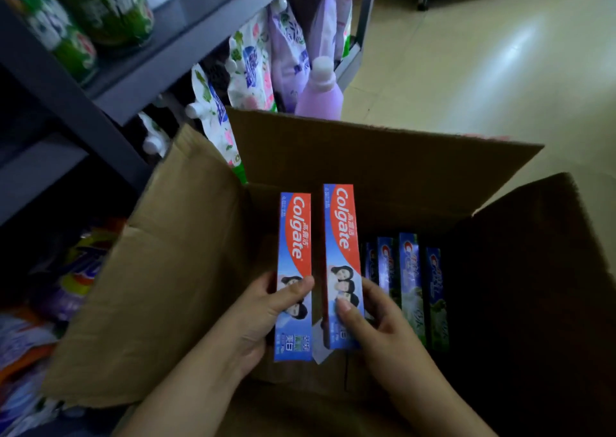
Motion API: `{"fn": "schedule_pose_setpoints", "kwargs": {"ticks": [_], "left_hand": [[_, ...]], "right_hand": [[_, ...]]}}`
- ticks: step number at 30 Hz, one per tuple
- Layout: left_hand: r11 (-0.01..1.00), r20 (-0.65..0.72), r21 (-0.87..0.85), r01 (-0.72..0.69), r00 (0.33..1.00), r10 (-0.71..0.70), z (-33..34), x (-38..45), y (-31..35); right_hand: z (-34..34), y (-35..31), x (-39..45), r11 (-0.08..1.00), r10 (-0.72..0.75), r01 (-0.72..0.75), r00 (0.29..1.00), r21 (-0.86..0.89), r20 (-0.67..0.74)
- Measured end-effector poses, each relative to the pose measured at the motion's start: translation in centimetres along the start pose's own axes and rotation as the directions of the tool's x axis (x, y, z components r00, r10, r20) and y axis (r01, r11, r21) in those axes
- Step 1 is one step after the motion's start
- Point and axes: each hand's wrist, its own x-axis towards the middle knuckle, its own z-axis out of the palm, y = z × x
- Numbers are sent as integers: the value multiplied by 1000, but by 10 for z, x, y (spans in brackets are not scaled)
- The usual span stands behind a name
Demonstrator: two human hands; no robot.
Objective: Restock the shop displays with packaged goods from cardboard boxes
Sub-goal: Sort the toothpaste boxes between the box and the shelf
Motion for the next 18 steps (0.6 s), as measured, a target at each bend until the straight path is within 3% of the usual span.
{"fn": "schedule_pose_setpoints", "kwargs": {"ticks": [5,9,18], "left_hand": [[999,-78,33,-28,997,30,18,-67,58],[993,-149,39,-107,983,112,32,-150,117],[955,-197,-255,-153,975,103,50,-354,240]], "right_hand": [[21,-79,-51,999,41,-42,999,-14,-31],[46,-161,-117,995,101,-102,994,14,44],[114,-347,-268,993,107,-87,944,-78,312]]}}
